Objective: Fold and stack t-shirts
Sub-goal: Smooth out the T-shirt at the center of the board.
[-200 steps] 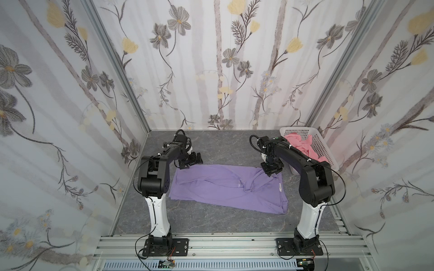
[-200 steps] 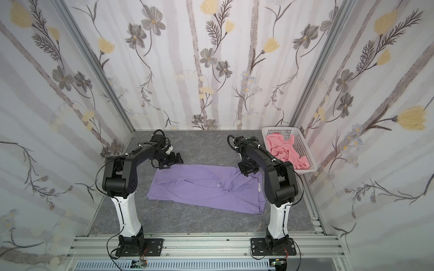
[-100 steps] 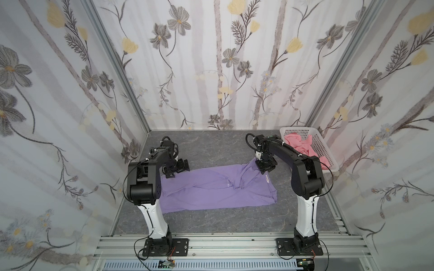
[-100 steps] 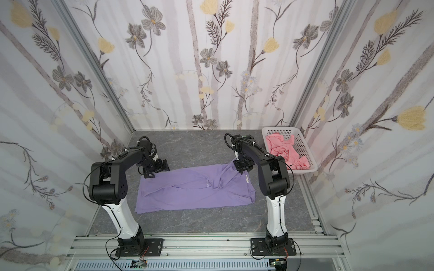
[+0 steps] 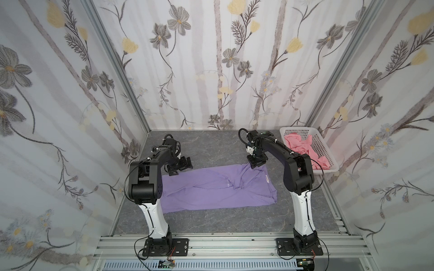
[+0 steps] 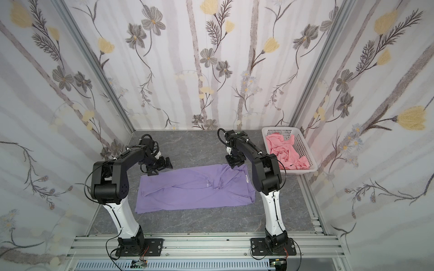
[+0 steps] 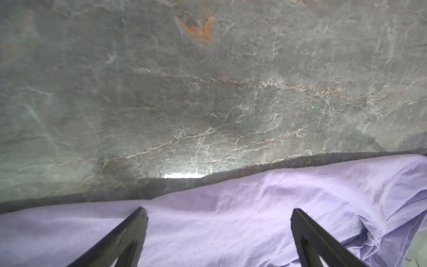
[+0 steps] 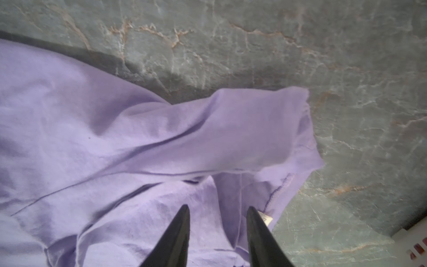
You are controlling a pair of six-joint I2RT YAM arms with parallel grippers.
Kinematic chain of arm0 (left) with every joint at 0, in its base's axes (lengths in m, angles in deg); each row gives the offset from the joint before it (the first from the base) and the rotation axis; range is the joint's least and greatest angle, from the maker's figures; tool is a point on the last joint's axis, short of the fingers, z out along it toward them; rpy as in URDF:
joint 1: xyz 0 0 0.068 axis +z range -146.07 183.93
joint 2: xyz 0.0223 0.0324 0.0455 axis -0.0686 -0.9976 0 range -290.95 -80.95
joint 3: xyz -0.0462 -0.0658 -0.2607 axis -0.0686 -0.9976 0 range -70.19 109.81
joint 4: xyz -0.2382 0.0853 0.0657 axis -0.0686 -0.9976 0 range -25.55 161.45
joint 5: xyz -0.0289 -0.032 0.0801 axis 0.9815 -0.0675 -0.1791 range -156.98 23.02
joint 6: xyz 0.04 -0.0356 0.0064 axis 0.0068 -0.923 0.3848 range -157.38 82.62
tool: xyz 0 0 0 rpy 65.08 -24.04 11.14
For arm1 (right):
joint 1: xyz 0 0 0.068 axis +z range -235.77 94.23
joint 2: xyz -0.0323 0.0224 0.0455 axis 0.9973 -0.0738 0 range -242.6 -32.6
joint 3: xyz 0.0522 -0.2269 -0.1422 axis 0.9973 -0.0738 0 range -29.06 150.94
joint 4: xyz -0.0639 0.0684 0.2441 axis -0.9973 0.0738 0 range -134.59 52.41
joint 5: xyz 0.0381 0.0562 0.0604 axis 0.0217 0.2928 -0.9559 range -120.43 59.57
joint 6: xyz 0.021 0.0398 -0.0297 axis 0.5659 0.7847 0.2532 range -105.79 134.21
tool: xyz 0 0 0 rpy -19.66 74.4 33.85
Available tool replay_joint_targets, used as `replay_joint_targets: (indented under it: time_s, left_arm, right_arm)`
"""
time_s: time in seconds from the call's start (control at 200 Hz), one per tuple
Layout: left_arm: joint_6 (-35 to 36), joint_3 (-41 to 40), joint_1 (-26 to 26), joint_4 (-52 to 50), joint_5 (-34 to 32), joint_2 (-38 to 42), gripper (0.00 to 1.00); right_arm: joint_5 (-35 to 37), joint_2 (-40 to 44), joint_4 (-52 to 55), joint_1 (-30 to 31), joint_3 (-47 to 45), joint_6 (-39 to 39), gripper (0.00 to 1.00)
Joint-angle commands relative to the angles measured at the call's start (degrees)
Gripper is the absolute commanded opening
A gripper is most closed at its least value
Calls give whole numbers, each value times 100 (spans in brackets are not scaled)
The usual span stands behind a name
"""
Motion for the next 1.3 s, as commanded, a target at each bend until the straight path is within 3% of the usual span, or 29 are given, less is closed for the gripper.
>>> replay_joint_targets:
  time_s: [0.0, 0.575, 0.634, 0.739, 0.999, 1.294]
  left_arm:
    - [8, 51, -1, -35, 34, -19, 100]
    - [4, 66, -36, -44, 10, -98, 100]
    - [8, 64, -43, -48, 8, -107, 100]
    - [8, 64, -37, -54, 16, -108, 100]
    - [26, 60, -36, -51, 3, -79, 100]
    - [25, 45, -43, -19, 20, -96, 100]
  right_arm:
    - [-150, -83, 138, 86, 36, -115, 40]
    - [-114, -387, 166, 173, 149, -266, 39]
    - [-149, -431, 172, 170, 197, -269, 31]
    - [-185, -462, 175, 173, 254, -293, 0]
    - [38, 22, 394, 170, 115, -287, 0]
    - [490, 1581, 635, 170, -1025, -32, 0]
